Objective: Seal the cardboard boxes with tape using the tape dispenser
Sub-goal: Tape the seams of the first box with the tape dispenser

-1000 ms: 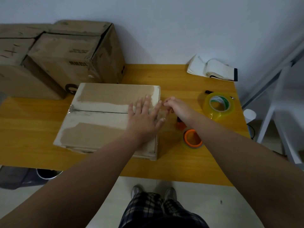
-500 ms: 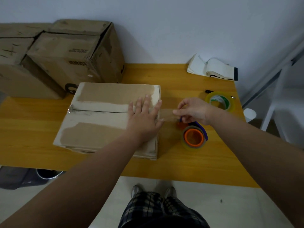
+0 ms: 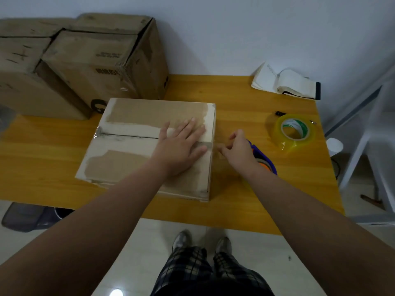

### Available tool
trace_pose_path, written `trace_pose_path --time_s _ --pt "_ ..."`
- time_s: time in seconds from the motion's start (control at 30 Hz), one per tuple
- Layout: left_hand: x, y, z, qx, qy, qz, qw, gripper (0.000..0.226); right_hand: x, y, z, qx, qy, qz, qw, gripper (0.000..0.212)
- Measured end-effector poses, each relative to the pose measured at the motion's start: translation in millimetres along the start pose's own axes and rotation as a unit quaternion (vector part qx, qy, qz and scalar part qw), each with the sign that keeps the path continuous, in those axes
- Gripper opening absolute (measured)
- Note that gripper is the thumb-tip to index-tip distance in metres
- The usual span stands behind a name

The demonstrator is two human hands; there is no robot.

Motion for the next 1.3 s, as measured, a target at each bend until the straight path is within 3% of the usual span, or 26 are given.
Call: trace_pose_path --time_s 0.13,0.23,0.33,0.43,0.53,0.73,0.83,1.07,1.2,1.3 --pt "3.5 -22.1 -20.6 -0.006 0.031 0.015 0.999 0.069 -3.9 -4.2 -11.7 -0.001 0.017 -0.053 0.998 0.054" --pt "1.8 -22.3 -28.1 -0.011 0.033 0.025 0.999 0.07 12.3 -21.7 -29.1 0.017 0.072 -0.001 0.997 0.04" --pt "-1.8 -19.0 -26.8 -0.016 0.022 0.015 1.0 0.07 -8.5 -49.9 -43.2 -0.026 0.006 0.141 0.99 0.041" --pt "-0.9 -18.7 -21.2 -0.037 0.006 0.005 0.999 0.071 -37.7 -63.0 -39.5 -0.118 -0.035 0.177 0.976 0.054" --pt "-0.2 -17.6 -17.8 -0.053 -0.011 0.003 0.999 0.071 -48.0 -56.2 -29.3 -0.171 -0.023 0.161 0.972 0.054" --pt "-13.3 -12.8 -18.2 -0.055 -0.02 -0.04 0.997 0.055 -45.4 -47.6 -28.3 -0.148 0.084 0.009 0.985 0.05" --pt "-15.3 -28.3 -20.2 -0.05 -0.036 -0.085 0.994 0.055 -42.6 -51.2 -31.6 -0.149 0.1 -0.057 0.982 0.059" --pt "-18.2 -169.4 -68.6 0.085 -0.039 -0.096 0.991 0.065 -43.7 -56.9 -31.5 -0.131 0.103 -0.135 0.977 0.072" --pt "-18.6 -185.2 -77.3 0.084 -0.043 -0.072 0.993 0.067 -44.2 -56.4 -28.4 -0.134 0.107 -0.14 0.975 0.071" --pt "-23.1 -200.4 -79.5 0.15 -0.037 -0.099 0.983 0.069 -44.2 -53.9 -27.6 -0.135 0.112 -0.132 0.976 0.069"
Point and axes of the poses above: each hand's wrist, its own z-axis towards the middle knuckle, its own x-axis out of the back of the hand, y = z × x, the point moved 9 cm from there along z, towards the middle knuckle
